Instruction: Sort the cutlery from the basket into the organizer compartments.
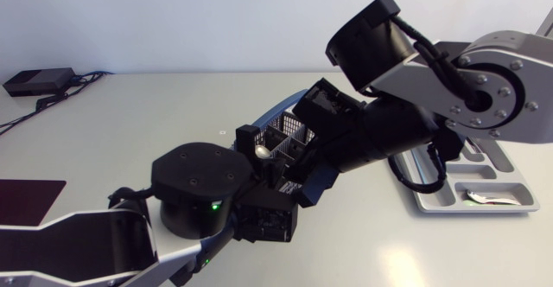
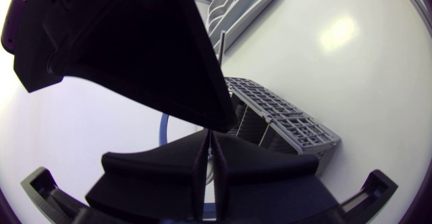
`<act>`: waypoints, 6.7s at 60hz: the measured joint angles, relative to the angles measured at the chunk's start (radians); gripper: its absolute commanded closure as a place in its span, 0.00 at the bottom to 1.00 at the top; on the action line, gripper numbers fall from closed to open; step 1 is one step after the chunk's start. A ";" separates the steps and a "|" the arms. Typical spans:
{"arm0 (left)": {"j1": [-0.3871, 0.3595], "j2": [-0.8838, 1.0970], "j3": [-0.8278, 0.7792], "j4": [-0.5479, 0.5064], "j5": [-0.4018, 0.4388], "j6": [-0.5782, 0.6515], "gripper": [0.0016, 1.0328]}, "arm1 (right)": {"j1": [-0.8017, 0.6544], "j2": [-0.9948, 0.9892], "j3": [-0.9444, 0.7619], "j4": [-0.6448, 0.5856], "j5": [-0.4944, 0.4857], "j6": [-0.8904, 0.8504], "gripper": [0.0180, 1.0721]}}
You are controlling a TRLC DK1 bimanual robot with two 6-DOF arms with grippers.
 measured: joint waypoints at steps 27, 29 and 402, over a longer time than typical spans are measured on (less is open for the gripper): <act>0.000 0.000 -0.019 0.018 0.003 0.000 0.97 | 0.000 0.006 -0.014 0.008 0.011 0.000 0.93; 0.000 0.000 -0.021 0.019 0.004 0.000 0.97 | 0.000 0.006 -0.014 0.008 0.011 0.000 0.93; 0.568 -0.041 -0.022 -0.399 0.633 -0.635 0.97 | -0.607 0.490 0.024 0.558 -0.292 -0.381 0.95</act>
